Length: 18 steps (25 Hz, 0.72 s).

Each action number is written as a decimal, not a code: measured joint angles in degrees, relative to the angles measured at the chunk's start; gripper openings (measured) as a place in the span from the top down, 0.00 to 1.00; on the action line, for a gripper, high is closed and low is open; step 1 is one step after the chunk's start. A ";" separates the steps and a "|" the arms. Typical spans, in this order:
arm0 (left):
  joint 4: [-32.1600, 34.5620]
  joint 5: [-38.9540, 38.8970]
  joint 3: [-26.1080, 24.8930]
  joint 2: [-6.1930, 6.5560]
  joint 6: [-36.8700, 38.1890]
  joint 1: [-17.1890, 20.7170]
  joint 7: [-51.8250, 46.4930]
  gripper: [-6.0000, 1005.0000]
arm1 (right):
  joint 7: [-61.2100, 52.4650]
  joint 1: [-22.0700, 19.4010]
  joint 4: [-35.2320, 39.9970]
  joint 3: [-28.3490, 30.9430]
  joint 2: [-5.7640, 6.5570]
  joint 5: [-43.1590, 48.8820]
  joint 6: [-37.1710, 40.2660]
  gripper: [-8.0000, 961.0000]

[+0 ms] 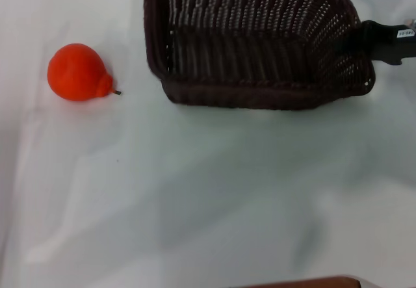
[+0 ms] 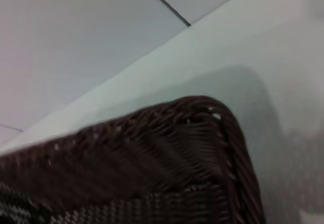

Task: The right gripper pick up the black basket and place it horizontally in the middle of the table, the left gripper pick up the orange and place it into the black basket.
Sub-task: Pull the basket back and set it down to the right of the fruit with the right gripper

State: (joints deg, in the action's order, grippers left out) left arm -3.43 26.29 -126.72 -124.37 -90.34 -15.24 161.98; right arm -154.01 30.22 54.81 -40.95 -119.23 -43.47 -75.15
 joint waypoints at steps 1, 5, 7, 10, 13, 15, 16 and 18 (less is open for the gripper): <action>-0.02 -0.01 0.02 0.00 0.00 0.00 0.00 0.16 | 0.02 0.00 0.50 -0.46 0.00 0.62 -0.20 0.78; -0.28 -0.02 0.19 0.00 -0.01 0.18 0.00 0.16 | -0.36 0.05 1.13 -1.35 0.07 1.48 -1.11 0.81; -0.35 -0.01 0.23 0.00 -0.06 0.26 0.00 0.16 | -0.33 0.03 1.67 -1.39 0.06 1.55 -1.87 0.82; -0.17 0.07 0.25 0.00 -0.28 0.35 0.00 0.16 | 0.01 -0.39 4.07 -1.76 -0.04 1.62 -2.97 0.83; -0.11 0.15 0.25 0.00 -0.36 0.50 0.00 0.16 | 0.20 -0.77 6.43 -2.02 -0.12 1.62 -3.69 0.83; -0.10 0.19 0.25 -0.04 -0.39 0.61 0.00 0.16 | 0.67 -0.80 7.27 -2.06 -0.10 1.62 -4.13 0.83; -0.07 0.21 0.25 -0.08 -0.41 0.66 0.00 0.16 | 0.99 -0.77 7.54 -2.08 -0.04 1.64 -4.32 0.83; -0.03 0.24 0.25 -0.11 -0.49 0.67 0.00 0.16 | 1.21 -0.46 7.67 -2.12 0.11 1.92 -4.72 0.82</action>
State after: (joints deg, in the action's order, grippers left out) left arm -3.46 26.53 -126.47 -124.48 -90.84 -14.57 161.98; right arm -152.80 29.76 62.48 -43.07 -119.12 -41.56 -79.87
